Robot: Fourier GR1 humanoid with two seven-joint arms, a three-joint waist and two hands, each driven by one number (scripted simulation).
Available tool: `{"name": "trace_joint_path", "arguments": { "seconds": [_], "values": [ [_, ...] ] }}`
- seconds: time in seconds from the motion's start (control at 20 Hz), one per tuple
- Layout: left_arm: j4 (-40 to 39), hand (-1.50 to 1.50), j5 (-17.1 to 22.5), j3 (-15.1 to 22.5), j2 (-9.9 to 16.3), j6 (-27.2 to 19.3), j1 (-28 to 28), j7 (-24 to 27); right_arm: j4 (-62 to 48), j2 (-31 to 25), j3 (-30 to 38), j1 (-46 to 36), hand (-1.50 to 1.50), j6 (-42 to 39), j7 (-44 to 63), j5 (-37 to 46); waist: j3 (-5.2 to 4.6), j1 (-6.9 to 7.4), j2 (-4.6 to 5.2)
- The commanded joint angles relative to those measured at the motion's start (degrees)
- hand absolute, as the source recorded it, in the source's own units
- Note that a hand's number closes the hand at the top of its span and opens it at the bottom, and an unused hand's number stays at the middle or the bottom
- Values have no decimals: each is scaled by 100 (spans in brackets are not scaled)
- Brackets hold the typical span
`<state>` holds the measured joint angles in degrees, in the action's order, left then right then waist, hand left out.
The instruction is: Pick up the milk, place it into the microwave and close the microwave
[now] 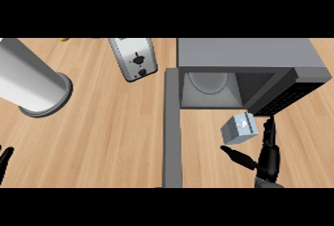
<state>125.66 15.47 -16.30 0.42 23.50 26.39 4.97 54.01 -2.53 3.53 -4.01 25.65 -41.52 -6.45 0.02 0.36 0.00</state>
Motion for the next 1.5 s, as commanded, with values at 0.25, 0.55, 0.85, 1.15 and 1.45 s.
{"name": "trace_joint_path", "arguments": {
  "seconds": [0.25,0.55,0.85,1.15,1.45],
  "values": [
    [-317,-150,-69,-9,-41,74,-64,275,-1325,-192,546,-887,-150,-520,-535,-300,0,12,3],
    [-86,-150,303,-171,142,-175,-538,-444,-2490,-76,939,-1366,-150,-735,-1532,-503,4,19,14],
    [-217,-150,363,-237,170,89,-338,-190,-2221,23,1066,-1299,150,-1680,-1808,-936,5,16,8],
    [-507,-150,-69,-23,-38,162,-119,437,-2231,246,850,-1359,150,-1656,-2206,-1342,2,23,5],
    [-374,-150,333,-491,160,275,-127,86,-1766,203,411,-1031,150,-2642,-1762,-1095,-2,-7,-6]
  ]
}}
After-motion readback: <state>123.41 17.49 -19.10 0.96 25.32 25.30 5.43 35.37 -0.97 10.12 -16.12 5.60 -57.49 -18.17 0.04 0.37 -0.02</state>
